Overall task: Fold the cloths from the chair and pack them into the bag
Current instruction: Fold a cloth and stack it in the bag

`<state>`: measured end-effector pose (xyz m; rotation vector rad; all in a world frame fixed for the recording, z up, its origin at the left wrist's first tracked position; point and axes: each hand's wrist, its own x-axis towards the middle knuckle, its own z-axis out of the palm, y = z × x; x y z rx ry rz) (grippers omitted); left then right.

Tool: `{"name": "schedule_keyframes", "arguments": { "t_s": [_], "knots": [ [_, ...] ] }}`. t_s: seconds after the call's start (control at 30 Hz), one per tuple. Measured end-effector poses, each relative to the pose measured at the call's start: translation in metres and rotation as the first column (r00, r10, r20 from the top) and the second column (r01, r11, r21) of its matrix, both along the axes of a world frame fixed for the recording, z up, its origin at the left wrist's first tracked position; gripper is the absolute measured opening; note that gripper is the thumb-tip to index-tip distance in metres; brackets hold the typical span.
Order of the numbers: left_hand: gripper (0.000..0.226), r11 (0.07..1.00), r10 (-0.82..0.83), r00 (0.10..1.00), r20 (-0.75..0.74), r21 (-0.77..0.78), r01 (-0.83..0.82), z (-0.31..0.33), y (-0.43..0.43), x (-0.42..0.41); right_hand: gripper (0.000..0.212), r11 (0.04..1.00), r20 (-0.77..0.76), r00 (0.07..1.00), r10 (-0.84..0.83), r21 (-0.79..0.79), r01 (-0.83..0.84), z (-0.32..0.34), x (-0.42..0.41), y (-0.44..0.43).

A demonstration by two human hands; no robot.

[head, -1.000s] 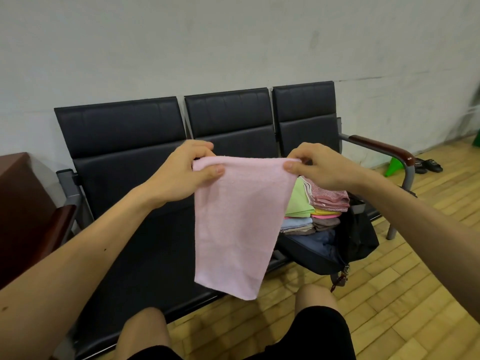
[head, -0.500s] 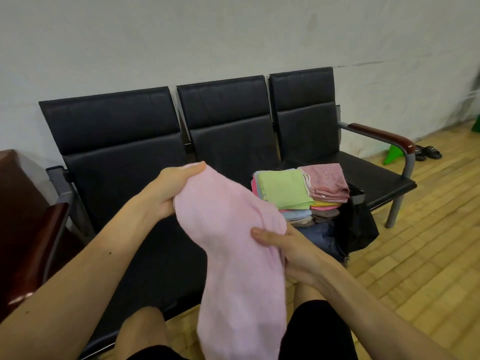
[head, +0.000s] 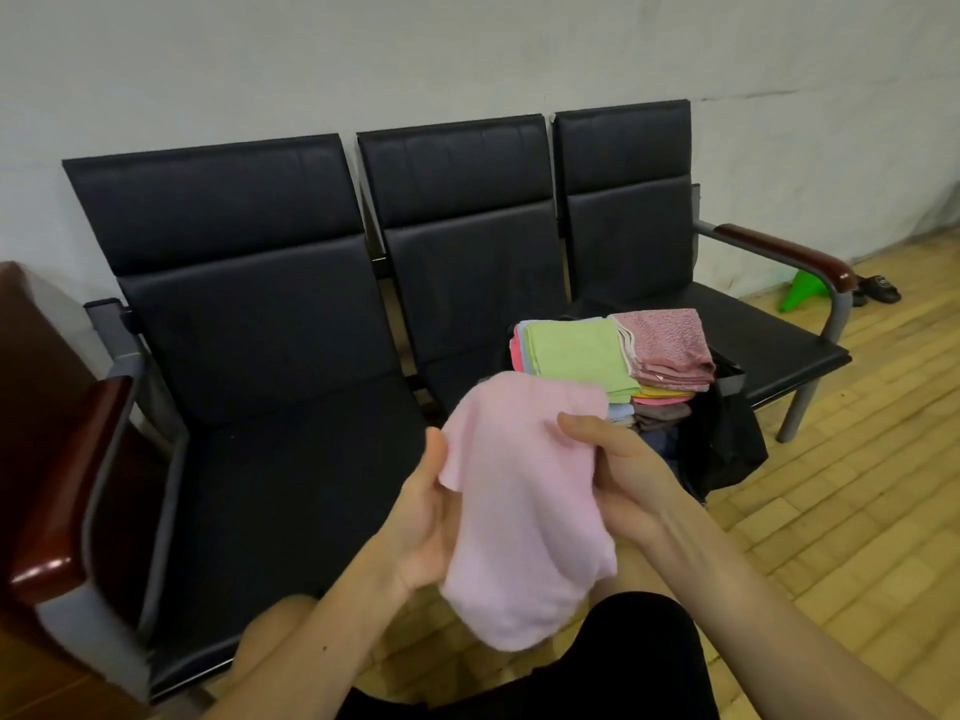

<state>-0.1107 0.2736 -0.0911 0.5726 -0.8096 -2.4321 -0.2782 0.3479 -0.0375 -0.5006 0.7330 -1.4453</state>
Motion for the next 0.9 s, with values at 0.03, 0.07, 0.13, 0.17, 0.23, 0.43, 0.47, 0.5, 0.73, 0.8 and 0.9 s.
{"name": "schedule_keyframes", "arguments": {
  "t_s": [0.03,0.07,0.13,0.17,0.23,0.43,0.47,0.5,0.73,0.8,0.9],
  "knots": [
    [0.085,1.000,-0.024,1.000,0.010,-0.016,0.024,-0.001,-0.003,0.000,0.067,1.000,-0.009,1.000,0.007,0.003,-0.007,-0.001,-0.001,0.000],
    [0.081,0.999,-0.048,0.999,0.023,-0.023,0.048,-0.002,-0.004,0.001,0.065,1.000,-0.011,1.000,0.014,0.020,-0.014,-0.002,-0.003,0.000],
    [0.081,0.998,-0.063,0.997,0.050,-0.025,0.065,-0.002,-0.007,0.005,0.059,0.997,0.022,1.000,0.018,0.077,-0.019,-0.010,-0.008,-0.002],
    [0.085,0.996,-0.068,0.995,0.069,-0.051,0.072,-0.001,-0.009,0.006,0.057,0.993,0.030,0.999,0.013,0.115,-0.016,-0.013,-0.011,-0.002],
    [0.081,0.983,-0.056,0.987,0.153,-0.163,0.081,0.004,-0.012,0.006,0.050,0.984,0.034,0.999,0.014,0.178,-0.020,-0.017,-0.014,-0.002],
    [0.023,0.814,0.266,0.811,0.520,-0.572,0.100,0.022,-0.027,0.004,0.069,0.871,-0.167,0.973,-0.160,0.441,0.219,-0.062,-0.042,-0.011],
    [0.022,0.768,0.296,0.765,0.572,-0.619,0.165,0.022,-0.028,0.001,0.069,0.855,-0.181,0.968,-0.176,0.459,0.241,-0.066,-0.045,-0.013],
    [0.023,0.744,0.320,0.737,0.595,-0.640,0.193,0.021,-0.028,-0.001,0.059,0.854,-0.201,0.962,-0.184,0.452,0.258,-0.068,-0.046,-0.015],
    [0.029,0.794,0.422,0.686,0.593,-0.607,0.037,0.032,-0.048,-0.005,0.082,0.950,-0.413,0.911,0.017,0.290,0.114,-0.068,-0.030,-0.011],
    [0.032,0.839,0.382,0.694,0.610,-0.544,0.016,0.037,-0.055,-0.002,0.111,0.954,-0.541,0.837,-0.080,0.202,0.222,-0.059,-0.034,-0.013],
    [0.039,0.914,0.313,0.755,0.576,-0.399,-0.075,0.051,-0.064,-0.001,0.086,0.947,-0.764,0.621,-0.172,0.044,0.317,-0.034,-0.037,-0.018]
  ]
}}
